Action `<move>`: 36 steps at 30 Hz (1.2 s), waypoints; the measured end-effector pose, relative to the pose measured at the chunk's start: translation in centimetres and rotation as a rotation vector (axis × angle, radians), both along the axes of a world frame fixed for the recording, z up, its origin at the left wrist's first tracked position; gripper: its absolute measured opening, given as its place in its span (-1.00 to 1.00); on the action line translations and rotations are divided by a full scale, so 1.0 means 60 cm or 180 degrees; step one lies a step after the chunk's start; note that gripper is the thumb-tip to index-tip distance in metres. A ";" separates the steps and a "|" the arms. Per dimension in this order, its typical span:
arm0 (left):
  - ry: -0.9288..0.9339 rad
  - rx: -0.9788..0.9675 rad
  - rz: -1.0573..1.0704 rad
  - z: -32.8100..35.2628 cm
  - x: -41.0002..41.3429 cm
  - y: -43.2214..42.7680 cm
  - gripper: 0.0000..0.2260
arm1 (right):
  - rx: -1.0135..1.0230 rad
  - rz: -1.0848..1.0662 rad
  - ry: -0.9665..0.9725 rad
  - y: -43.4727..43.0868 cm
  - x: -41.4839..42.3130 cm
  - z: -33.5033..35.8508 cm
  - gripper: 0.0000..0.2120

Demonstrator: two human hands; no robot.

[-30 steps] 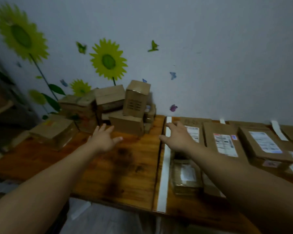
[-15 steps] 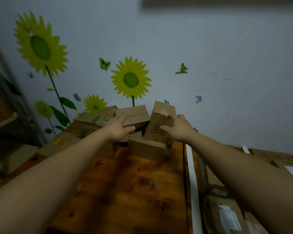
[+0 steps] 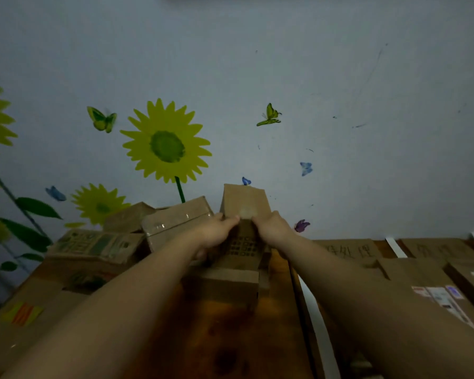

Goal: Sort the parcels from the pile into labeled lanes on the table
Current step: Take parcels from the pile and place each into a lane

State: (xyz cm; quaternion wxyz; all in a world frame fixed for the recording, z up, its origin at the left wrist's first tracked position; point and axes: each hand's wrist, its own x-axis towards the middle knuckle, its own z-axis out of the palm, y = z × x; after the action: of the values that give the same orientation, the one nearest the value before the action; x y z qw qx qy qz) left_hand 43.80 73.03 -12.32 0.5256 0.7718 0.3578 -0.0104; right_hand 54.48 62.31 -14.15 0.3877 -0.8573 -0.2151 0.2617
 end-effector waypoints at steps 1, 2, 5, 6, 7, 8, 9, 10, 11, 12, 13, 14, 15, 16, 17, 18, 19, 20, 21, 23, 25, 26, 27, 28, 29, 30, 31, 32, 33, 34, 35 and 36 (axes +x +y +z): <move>0.0018 -0.0146 -0.0007 -0.004 0.003 0.000 -0.58 | 0.0094 -0.0022 0.0045 -0.002 -0.001 -0.002 -0.51; 0.0014 -0.0264 0.0004 -0.005 0.001 0.000 -0.60 | 0.0205 -0.0059 0.0073 -0.003 -0.001 -0.005 -0.69; -0.0138 -0.0503 0.0040 -0.004 -0.011 0.006 -0.62 | 0.0469 -0.0287 0.0171 -0.010 -0.010 0.002 -0.63; -0.0252 -0.0571 0.0079 -0.002 -0.018 0.005 -0.64 | 0.0578 -0.0330 0.0129 -0.012 -0.016 0.005 -0.52; -0.0415 -0.0625 0.0142 0.002 -0.027 0.003 -0.66 | 0.0618 -0.0348 0.0069 -0.017 -0.029 0.014 -0.43; -0.0584 -0.0681 0.0226 0.008 -0.037 0.000 -0.66 | 0.0709 -0.0334 0.0003 -0.022 -0.041 0.020 -0.36; -0.0718 -0.0730 0.0282 0.015 -0.048 -0.003 -0.64 | 0.0738 -0.0284 -0.0058 -0.029 -0.055 0.026 -0.31; -0.0824 -0.0800 0.0310 0.022 -0.059 -0.005 -0.62 | 0.0810 -0.0246 -0.0149 -0.035 -0.067 0.028 -0.27; -0.0898 -0.0857 0.0322 0.031 -0.075 -0.008 -0.57 | 0.0825 -0.0216 -0.0263 -0.043 -0.085 0.034 -0.23; -0.0948 -0.0972 0.0360 0.039 -0.091 -0.011 -0.47 | 0.0899 -0.0207 -0.0371 -0.050 -0.101 0.037 -0.21; -0.0960 -0.1082 0.0401 0.044 -0.108 -0.012 -0.33 | 0.0963 -0.0183 -0.0427 -0.059 -0.122 0.042 -0.20; -0.0949 -0.1161 0.0415 0.046 -0.126 -0.012 -0.23 | 0.1094 -0.0153 -0.0404 -0.066 -0.140 0.043 -0.24; -0.0931 -0.1169 0.0430 0.050 -0.148 -0.017 -0.18 | 0.1167 -0.0119 -0.0295 -0.075 -0.162 0.046 -0.32; -0.0900 -0.1133 0.0421 0.054 -0.170 -0.022 -0.19 | 0.1258 -0.0113 -0.0195 -0.084 -0.185 0.052 -0.41; -0.0936 -0.1119 0.0412 0.056 -0.192 -0.026 -0.28 | 0.1254 -0.0129 -0.0127 -0.092 -0.209 0.058 -0.48; -0.0996 -0.1161 0.0399 0.057 -0.212 -0.030 -0.37 | 0.1276 -0.0158 -0.0088 -0.100 -0.233 0.064 -0.52; -0.1061 -0.1262 0.0392 0.058 -0.231 -0.035 -0.43 | 0.1272 -0.0198 -0.0067 -0.107 -0.254 0.069 -0.53; -0.1130 -0.1363 0.0348 0.059 -0.251 -0.040 -0.47 | 0.1298 -0.0267 -0.0046 -0.114 -0.275 0.071 -0.52; -0.1192 -0.1441 0.0313 0.060 -0.266 -0.043 -0.50 | 0.1326 -0.0334 0.0042 -0.116 -0.283 0.069 -0.50; -0.1188 -0.1414 0.0218 0.068 -0.300 -0.055 -0.56 | 0.1388 -0.0479 0.0209 -0.124 -0.315 0.075 -0.41; -0.1094 -0.1131 0.0004 0.069 -0.329 -0.069 -0.65 | 0.1416 -0.0639 0.0403 -0.134 -0.339 0.076 -0.21; -0.1083 -0.1030 -0.0056 0.067 -0.342 -0.075 -0.68 | 0.1395 -0.0659 0.0391 -0.142 -0.350 0.077 -0.18; -0.1078 -0.0966 -0.0081 0.065 -0.352 -0.080 -0.69 | 0.1371 -0.0640 0.0336 -0.152 -0.361 0.077 -0.23; -0.1091 -0.0936 -0.0087 0.064 -0.361 -0.086 -0.68 | 0.1387 -0.0626 0.0260 -0.162 -0.372 0.079 -0.34; -0.1135 -0.0944 -0.0071 0.062 -0.368 -0.092 -0.64 | 0.1420 -0.0615 0.0227 -0.171 -0.380 0.079 -0.45; -0.1203 -0.0981 -0.0049 0.063 -0.372 -0.098 -0.59 | 0.1452 -0.0601 0.0179 -0.179 -0.383 0.078 -0.52; -0.1286 -0.1030 -0.0046 0.066 -0.376 -0.106 -0.53 | 0.1475 -0.0576 0.0116 -0.189 -0.388 0.080 -0.59; -0.1371 -0.1074 -0.0064 0.070 -0.379 -0.116 -0.48 | 0.1515 -0.0559 0.0039 -0.198 -0.396 0.086 -0.64; -0.1438 -0.1095 -0.0088 0.074 -0.381 -0.126 -0.45 | 0.1558 -0.0560 -0.0027 -0.207 -0.400 0.090 -0.67; -0.1512 -0.1101 -0.0114 0.077 -0.383 -0.137 -0.42 | 0.1604 -0.0566 -0.0068 -0.217 -0.403 0.094 -0.68; -0.1593 -0.1097 -0.0130 0.079 -0.382 -0.147 -0.40 | 0.1620 -0.0566 -0.0118 -0.227 -0.404 0.095 -0.68; -0.1678 -0.1080 -0.0149 0.082 -0.381 -0.158 -0.39 | 0.1621 -0.0573 -0.0194 -0.240 -0.407 0.098 -0.67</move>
State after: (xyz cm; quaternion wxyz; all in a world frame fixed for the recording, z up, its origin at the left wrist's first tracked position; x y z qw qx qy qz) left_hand 20.97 63.54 -7.41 0.7211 0.6572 0.1846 0.1184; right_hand 30.08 47.93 -8.25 0.6059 -0.7553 -0.2085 0.1376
